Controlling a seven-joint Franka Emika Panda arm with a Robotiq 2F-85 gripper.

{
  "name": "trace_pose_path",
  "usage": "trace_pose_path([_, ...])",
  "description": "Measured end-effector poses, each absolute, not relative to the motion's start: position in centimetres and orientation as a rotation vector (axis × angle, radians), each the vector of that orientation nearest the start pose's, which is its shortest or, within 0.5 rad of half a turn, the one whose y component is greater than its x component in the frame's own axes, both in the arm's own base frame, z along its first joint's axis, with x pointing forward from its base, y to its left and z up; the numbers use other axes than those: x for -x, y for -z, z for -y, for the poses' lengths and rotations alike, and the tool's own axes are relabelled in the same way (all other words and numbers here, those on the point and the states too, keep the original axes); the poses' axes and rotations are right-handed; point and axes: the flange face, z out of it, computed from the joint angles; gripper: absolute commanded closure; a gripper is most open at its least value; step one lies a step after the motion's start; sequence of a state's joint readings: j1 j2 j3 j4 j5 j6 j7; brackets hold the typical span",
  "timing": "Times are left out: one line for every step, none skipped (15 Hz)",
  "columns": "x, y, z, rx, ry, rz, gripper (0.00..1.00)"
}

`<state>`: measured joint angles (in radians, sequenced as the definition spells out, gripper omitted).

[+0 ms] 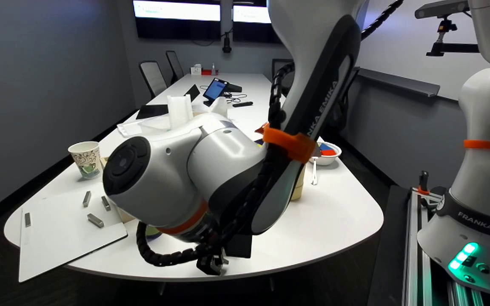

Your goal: Unfold the napkin

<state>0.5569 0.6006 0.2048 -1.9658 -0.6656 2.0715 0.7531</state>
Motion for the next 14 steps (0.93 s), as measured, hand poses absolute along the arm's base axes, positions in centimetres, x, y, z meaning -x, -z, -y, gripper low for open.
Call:
trace_pose_path([-42.9,-13.9,-36.7,-2.497,0.085,-0.591,0.00])
trace_pose_path([-43.2,-13.7,-37.0,-2.497,0.083,-0.591,0.00])
trace_pose_path([-43.3,-13.6,-37.2,-2.497,0.079,-0.592,0.00])
trace_pose_path([-43.5,-13.5,-37.5,-2.498,0.072,-0.592,0.00])
trace_pose_path([-43.6,-13.5,-37.8,-2.498,0.067,-0.593,0.00])
trace_pose_path([-43.7,-13.5,-37.9,-2.497,0.062,-0.593,0.00])
trace_pose_path([-43.8,-13.5,-38.0,-2.497,0.058,-0.592,0.15])
trace_pose_path([-44.0,-13.4,-38.0,-2.496,0.057,-0.590,0.24])
trace_pose_path([-44.1,-13.4,-38.0,-2.495,0.055,-0.587,0.34])
trace_pose_path([-44.2,-13.4,-37.9,-2.495,0.053,-0.584,0.42])
trace_pose_path([-44.4,-13.4,-38.0,-2.495,0.050,-0.582,0.51])
trace_pose_path([-44.4,-13.4,-37.9,-2.494,0.049,-0.580,0.58])
trace_pose_path([-44.5,-13.4,-37.9,-2.492,0.048,-0.579,0.67])
trace_pose_path([-44.6,-13.4,-37.8,-2.491,0.047,-0.577,0.73])
